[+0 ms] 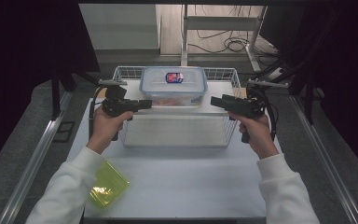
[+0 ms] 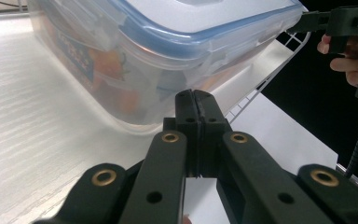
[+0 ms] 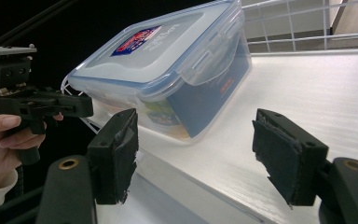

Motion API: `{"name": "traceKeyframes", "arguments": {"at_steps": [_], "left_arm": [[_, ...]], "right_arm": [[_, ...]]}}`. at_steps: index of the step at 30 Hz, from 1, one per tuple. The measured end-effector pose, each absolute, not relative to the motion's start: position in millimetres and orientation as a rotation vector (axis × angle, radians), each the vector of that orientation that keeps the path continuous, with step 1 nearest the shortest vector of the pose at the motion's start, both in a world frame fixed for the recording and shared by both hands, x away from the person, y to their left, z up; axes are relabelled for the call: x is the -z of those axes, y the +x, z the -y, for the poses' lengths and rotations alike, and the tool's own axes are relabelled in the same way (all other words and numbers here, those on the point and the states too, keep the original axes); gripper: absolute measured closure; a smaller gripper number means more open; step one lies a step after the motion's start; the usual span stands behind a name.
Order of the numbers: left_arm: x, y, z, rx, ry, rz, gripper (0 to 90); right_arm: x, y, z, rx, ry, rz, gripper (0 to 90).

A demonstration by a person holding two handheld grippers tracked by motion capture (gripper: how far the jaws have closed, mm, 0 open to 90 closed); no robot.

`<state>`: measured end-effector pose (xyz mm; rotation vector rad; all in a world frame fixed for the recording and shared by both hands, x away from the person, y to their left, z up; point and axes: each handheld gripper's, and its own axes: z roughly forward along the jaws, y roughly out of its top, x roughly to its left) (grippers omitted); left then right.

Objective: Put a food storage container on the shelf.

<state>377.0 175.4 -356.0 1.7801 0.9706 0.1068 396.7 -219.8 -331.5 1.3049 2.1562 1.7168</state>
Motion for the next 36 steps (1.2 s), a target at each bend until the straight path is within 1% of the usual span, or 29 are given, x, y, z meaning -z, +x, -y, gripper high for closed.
{"name": "traceKeyframes", "arguments": {"at_steps": [8,12,15,19,23,27,29,31,36], "left_arm": [[348.8,360.6,-180.2,-0.13,1.77,-0.939,90.0],[348.8,350.8,-188.6,-0.172,1.759,-0.951,90.0],[351.3,333.7,-192.9,-0.195,1.759,-0.933,89.9],[357.3,321.5,-193.9,-0.206,1.774,-0.923,89.2],[368.4,307.4,-194.4,-0.201,1.784,-0.917,86.4],[381.9,291.4,-191.4,-0.237,1.806,-0.929,73.8],[389.5,285.4,-191.3,-0.214,1.794,-0.938,67.6],[396.8,280.8,-191.5,-0.207,1.789,-0.954,59.2],[413.0,275.1,-195.5,-0.126,1.756,-0.989,38.9]], "right_arm": [[328.0,389.1,221.9,-1.725,1.265,-2.152,31.2],[329.2,383.8,224.6,-1.727,1.252,-2.15,31.2],[335.3,377.1,228.5,-1.716,1.242,-2.159,31.0],[342.5,369.3,230.7,-1.713,1.221,-2.164,30.9],[354.5,358.5,231.6,-1.712,1.193,-2.182,30.8],[367.9,348.6,233.3,-1.746,1.18,-2.187,30.8],[376.2,343.7,234.3,-1.756,1.179,-2.193,30.8],[385.5,339.0,234.9,-1.759,1.186,-2.205,30.8],[407.3,327.8,235.0,-1.738,1.169,-2.238,30.8]]}}
